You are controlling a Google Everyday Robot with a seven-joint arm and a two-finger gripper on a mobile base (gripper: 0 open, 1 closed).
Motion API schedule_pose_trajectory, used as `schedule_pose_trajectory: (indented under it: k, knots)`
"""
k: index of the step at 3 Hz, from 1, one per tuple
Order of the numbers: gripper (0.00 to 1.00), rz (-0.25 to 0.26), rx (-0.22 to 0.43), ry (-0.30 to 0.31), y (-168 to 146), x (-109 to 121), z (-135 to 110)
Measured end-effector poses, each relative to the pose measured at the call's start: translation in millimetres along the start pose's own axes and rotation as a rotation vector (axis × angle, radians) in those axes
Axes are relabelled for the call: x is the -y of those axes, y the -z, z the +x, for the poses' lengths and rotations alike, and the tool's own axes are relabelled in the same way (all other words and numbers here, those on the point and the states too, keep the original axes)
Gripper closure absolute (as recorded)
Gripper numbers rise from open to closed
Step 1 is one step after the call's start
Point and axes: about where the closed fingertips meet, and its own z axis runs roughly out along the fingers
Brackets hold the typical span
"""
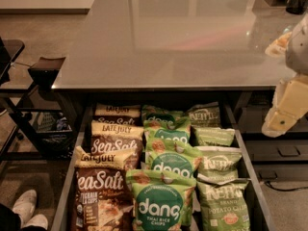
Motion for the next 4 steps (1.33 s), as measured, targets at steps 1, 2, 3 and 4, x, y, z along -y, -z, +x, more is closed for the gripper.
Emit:
schedule_pose_trajectory:
  k: [1,2,3,4]
  knots:
    - [0.00,-0.005,0.051,-0.122,-21,-24,25]
    - [0.00,-0.032,0.072,-0.204,-49,-55,55]
    - [0.00,-0.070,0.066,-0.211,-66,-91,76]
    - [0.00,-0.081,0.061,-0.213,-70,-96,78]
